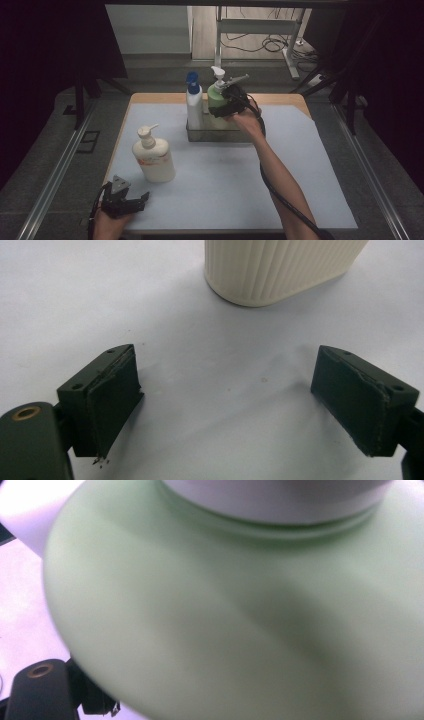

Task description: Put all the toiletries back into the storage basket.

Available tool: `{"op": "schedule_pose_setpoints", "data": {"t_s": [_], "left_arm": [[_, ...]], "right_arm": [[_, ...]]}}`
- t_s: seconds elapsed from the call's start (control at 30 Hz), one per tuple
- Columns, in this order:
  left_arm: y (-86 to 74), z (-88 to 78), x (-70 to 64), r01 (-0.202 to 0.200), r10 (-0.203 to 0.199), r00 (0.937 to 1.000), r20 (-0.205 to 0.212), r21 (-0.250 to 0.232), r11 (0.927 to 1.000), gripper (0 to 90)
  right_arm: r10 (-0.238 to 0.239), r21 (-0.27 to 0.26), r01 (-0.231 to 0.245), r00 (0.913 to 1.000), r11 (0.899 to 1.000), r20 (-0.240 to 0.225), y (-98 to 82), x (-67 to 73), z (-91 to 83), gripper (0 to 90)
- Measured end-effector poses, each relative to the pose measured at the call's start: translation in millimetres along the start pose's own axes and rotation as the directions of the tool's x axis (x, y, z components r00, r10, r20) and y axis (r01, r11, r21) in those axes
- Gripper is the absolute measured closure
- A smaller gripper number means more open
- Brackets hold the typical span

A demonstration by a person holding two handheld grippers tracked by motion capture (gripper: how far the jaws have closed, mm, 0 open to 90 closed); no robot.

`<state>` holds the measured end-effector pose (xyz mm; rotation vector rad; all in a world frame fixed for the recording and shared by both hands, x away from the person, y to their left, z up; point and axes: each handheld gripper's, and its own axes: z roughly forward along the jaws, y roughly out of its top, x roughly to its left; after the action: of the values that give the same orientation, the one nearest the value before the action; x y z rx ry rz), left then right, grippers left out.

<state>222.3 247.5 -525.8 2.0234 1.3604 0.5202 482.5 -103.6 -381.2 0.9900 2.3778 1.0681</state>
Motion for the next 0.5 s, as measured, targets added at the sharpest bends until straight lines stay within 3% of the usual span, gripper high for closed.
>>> {"op": "schedule_pose_setpoints", "data": {"t_s": [0.5], "left_arm": [[0.0,-0.1,0.0,0.000,0.000,1.0000,0.000,0.001,1.0000,11.8]], "right_arm": [[-0.002,0.044,0.002,0.9998,0.999,-0.019,-15.8,-0.9,14.3,12.4]]}}
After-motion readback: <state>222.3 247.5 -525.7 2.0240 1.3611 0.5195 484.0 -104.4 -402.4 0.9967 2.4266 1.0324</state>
